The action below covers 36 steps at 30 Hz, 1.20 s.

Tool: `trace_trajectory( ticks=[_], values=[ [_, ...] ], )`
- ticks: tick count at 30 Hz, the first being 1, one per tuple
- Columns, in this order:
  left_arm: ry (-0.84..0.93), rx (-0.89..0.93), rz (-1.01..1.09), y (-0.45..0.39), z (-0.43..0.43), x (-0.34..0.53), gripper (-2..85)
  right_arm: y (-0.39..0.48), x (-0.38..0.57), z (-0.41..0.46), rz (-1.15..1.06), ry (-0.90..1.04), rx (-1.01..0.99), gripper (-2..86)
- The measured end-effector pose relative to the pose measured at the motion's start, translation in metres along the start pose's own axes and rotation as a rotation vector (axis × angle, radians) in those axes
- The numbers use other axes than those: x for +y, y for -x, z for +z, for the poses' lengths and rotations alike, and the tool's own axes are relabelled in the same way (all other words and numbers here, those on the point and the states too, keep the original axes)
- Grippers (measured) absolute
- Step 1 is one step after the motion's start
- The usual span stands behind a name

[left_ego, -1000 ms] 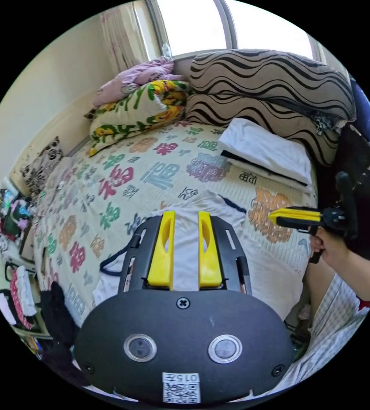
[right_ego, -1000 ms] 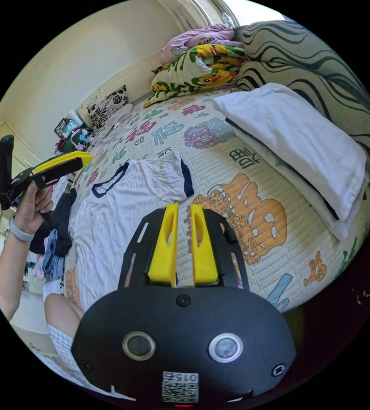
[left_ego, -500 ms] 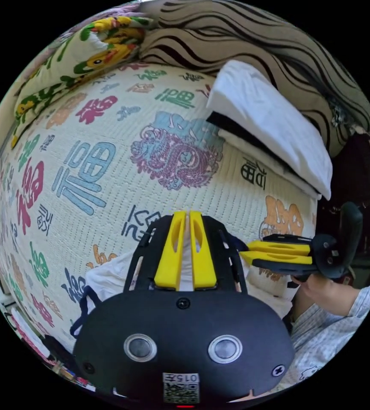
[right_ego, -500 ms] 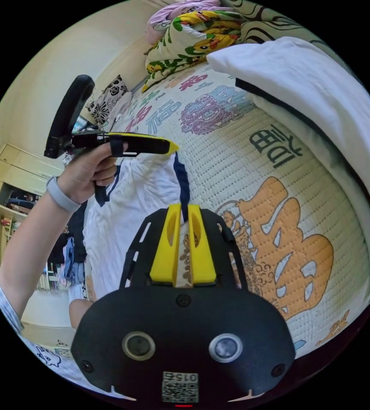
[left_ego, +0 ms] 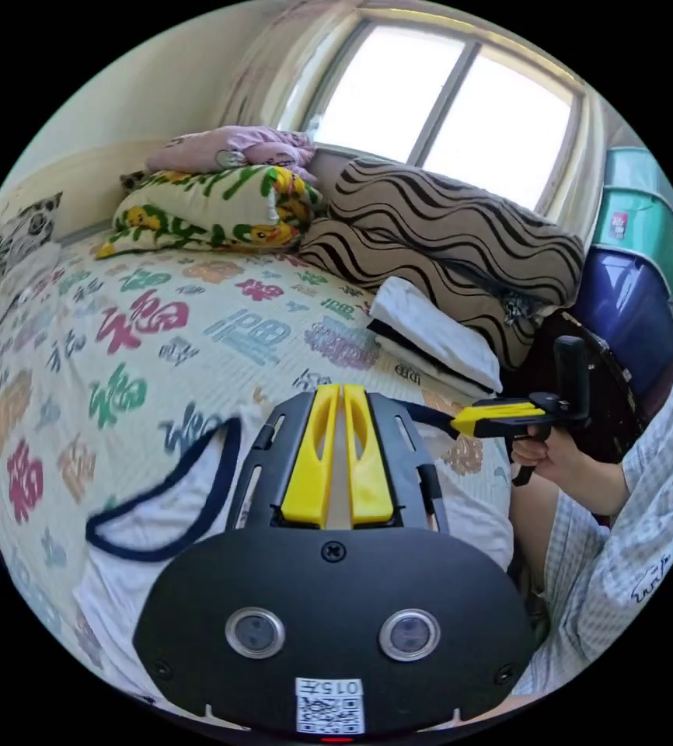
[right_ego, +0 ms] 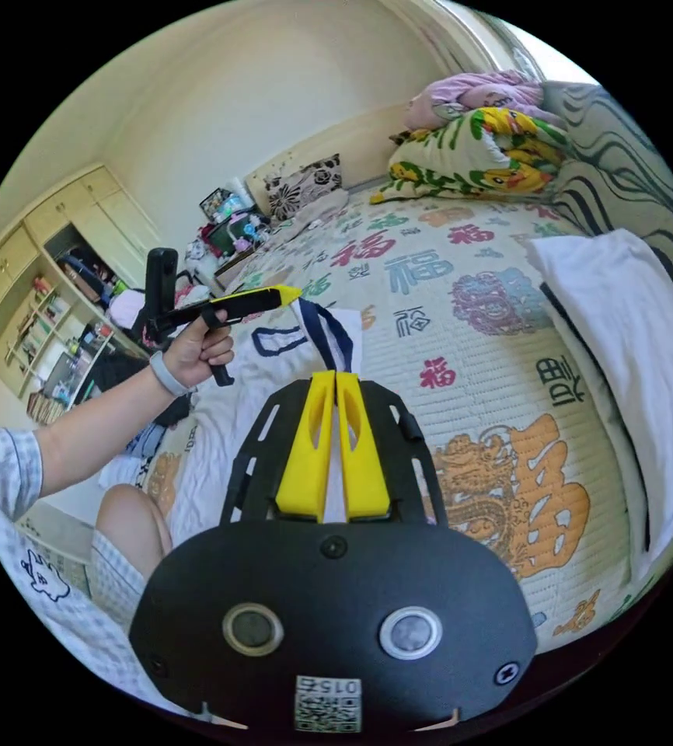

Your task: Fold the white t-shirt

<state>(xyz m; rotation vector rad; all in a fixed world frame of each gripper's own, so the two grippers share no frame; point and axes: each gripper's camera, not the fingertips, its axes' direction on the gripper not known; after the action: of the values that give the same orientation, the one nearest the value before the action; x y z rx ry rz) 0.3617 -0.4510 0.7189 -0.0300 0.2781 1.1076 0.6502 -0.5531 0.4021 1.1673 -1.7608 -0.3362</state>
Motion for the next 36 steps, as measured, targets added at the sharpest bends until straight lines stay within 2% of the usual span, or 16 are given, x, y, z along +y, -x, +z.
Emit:
trace_trajectory(
  ticks=[3, 5, 9, 11, 14, 19, 23, 26, 28, 31, 33, 36],
  values=[
    [0.037, -0.031, -0.132, 0.034, -0.028, 0.073, -0.1, 0.033, 0.009, 0.044, -0.11, 0.156, -0.015, -1.0],
    [0.054, -0.071, -0.231, 0.05, -0.04, 0.111, 0.0, 0.042, 0.014, 0.066, -0.109, 0.259, -0.024, -0.9],
    [-0.046, -0.055, -0.324, 0.064, -0.073, 0.151, 1.0, 0.051, 0.014, 0.073, -0.132, 0.225, 0.053, -0.7],
    [-0.044, -0.042, -0.307, 0.061, -0.071, 0.146, 3.0, 0.048, 0.006, 0.079, -0.103, 0.216, 0.052, -0.3],
    [0.051, -0.026, -0.241, 0.048, -0.045, 0.123, 7.1, 0.048, -0.008, 0.102, -0.086, 0.258, 0.049, 1.1],
    [0.179, -0.116, -0.151, 0.032, -0.01, 0.11, 1.8, 0.068, -0.011, 0.148, -0.166, 0.396, 0.1, 5.1],
    [0.108, -0.09, -0.166, 0.036, -0.038, 0.12, 0.4, 0.087, -0.008, 0.166, -0.274, 0.401, 0.187, 2.1],
    [0.079, -0.058, -0.159, 0.042, -0.068, 0.13, 0.7, 0.09, -0.013, 0.159, -0.25, 0.344, 0.123, 1.3],
    [0.103, -0.033, -0.131, 0.042, -0.078, 0.137, 1.6, 0.092, -0.013, 0.16, -0.241, 0.334, 0.085, 1.3],
    [0.216, -0.044, -0.145, 0.043, -0.079, 0.151, 5.7, 0.096, -0.009, 0.183, -0.257, 0.436, 0.102, 1.7],
    [0.263, -0.027, -0.169, 0.042, -0.082, 0.158, 6.6, 0.1, -0.012, 0.185, -0.24, 0.411, 0.109, 1.8],
    [0.159, -0.025, -0.153, 0.029, -0.108, 0.154, 6.2, 0.105, -0.022, 0.182, -0.207, 0.355, 0.109, 1.1]
  ],
)
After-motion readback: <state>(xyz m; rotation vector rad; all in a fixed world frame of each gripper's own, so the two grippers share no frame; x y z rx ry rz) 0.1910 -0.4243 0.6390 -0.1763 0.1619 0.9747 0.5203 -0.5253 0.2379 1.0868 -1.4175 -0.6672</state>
